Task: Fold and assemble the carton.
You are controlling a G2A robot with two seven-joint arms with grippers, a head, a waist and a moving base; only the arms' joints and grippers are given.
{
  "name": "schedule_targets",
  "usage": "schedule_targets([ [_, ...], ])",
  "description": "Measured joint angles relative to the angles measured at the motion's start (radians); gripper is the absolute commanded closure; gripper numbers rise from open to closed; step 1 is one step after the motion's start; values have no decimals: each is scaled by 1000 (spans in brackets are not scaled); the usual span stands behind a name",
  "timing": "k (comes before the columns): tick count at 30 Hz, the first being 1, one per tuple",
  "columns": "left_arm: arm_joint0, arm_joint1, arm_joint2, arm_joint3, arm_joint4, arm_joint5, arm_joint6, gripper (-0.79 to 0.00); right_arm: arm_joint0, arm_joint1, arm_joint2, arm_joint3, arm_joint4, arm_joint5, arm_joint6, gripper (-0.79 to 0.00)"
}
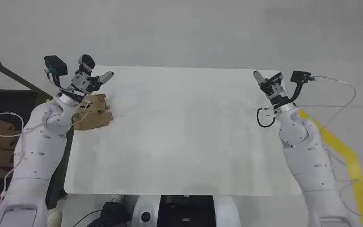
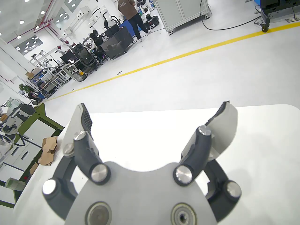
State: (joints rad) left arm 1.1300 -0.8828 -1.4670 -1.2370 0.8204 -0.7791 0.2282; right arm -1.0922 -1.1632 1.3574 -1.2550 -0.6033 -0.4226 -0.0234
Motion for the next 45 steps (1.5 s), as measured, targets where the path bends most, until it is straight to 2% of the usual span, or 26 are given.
schedule_targets([
  [17, 0, 0, 0, 0, 0, 0, 0, -785, 0, 0, 0, 0, 0, 0, 0, -785],
  [20, 3, -2, -3, 28, -44, -27, -30, -785, 0, 0, 0, 0, 0, 0, 0, -785],
  [24, -65, 1, 18, 146, -352, -158, -264, -785, 0, 0, 0, 0, 0, 0, 0, -785],
  [29, -134, 7, 48, 256, -728, -215, -537, -785, 0, 0, 0, 0, 0, 0, 0, -785],
  [33, -183, 19, 61, 333, -1096, -143, -841, -785, 0, 0, 0, 0, 0, 0, 0, -785],
  [36, -213, 28, 42, 395, -1314, -71, -1044, -785, 0, 0, 0, 0, 0, 0, 0, -785],
  [39, -233, 33, 19, 458, -1462, -15, -1194, -785, 0, 0, 0, 0, 0, 0, 0, -785],
  [42, -244, 37, -7, 515, -1538, 5, -1273, -785, 0, 0, 0, 0, 0, 0, 0, -785],
  [45, -245, 40, -20, 542, -1561, 20, -1290, -785, 0, 0, 0, 0, 0, 0, 0, -785],
])
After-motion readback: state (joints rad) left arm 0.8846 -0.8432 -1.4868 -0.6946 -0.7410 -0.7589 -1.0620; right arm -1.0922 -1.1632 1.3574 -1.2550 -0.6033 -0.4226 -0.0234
